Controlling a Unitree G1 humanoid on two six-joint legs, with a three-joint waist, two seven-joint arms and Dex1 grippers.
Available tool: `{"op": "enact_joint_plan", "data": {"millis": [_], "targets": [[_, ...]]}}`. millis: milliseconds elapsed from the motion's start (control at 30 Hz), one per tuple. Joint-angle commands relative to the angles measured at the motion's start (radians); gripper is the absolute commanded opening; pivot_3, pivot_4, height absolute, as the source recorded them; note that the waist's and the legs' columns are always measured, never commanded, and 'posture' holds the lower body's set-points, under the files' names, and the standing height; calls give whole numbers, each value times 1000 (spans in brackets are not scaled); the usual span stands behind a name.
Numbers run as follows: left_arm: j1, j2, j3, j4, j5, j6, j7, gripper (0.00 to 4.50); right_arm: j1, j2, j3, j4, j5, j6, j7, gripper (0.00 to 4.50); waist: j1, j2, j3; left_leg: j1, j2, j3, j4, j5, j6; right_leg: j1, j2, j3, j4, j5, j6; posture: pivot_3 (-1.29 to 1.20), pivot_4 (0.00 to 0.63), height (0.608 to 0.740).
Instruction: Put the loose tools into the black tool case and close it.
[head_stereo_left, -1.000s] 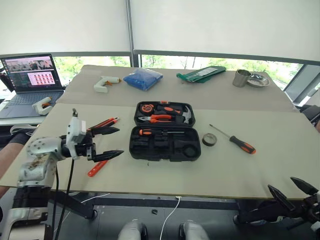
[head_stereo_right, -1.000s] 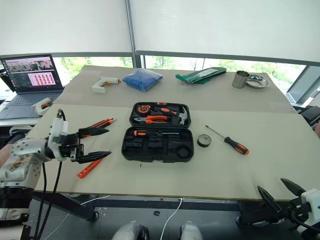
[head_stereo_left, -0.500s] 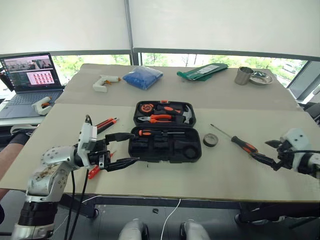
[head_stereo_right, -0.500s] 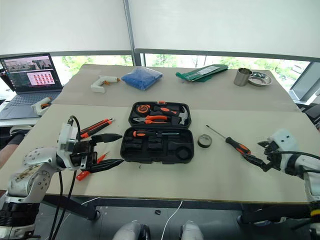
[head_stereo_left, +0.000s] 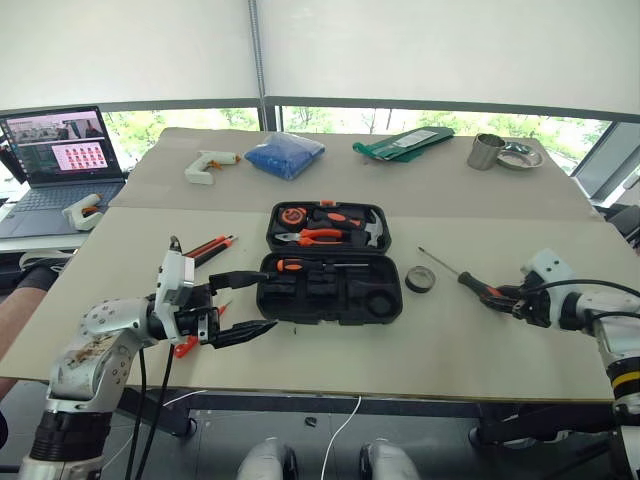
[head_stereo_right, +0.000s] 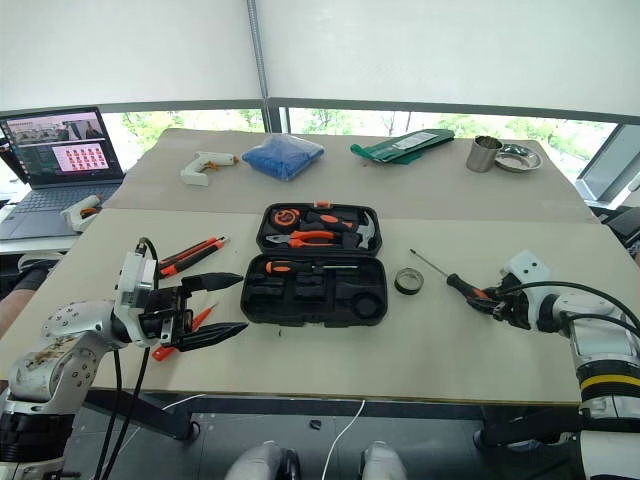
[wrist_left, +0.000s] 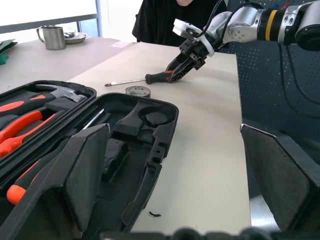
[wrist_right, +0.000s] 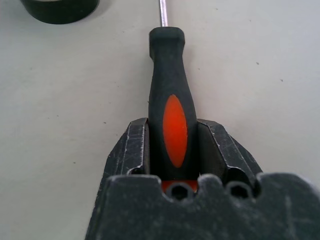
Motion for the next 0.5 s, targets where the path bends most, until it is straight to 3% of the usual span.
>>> {"op": "enact_joint_plan", "data": {"millis": [33,200,333,433,500], "targets": [[-23,7,1,-24,-17,3,0,4500,-5,7,-28,11,-4,-72,-28,1012,0,0,0,0,0,0,0,0,0,0,0,0,0,0,0,0,150,739],[-3,8,27,-33,-21,0,12,4500,62,-47,-125,-96,37,-166,-68,1012,-1,0,0,0,0,0,0,0,-1,0,0,0,1,0,1,0,150,739],[36,11,64,-41,-24,-5,39,4500,148,-62,-190,-345,140,-175,21,1012,1,2,1,0,0,0,-1,0,0,-1,0,0,1,0,2,0,150,739],[59,10,85,-38,-22,-9,59,4500,112,-27,-161,-494,219,-103,69,1012,-10,2,2,1,2,0,-1,0,-2,-1,1,0,0,0,2,0,150,739],[71,12,93,-24,-10,-14,70,4500,68,-14,-62,-558,186,-92,124,1012,-16,2,2,2,3,0,-1,1,-3,-1,2,0,0,-1,4,0,150,739]]}}
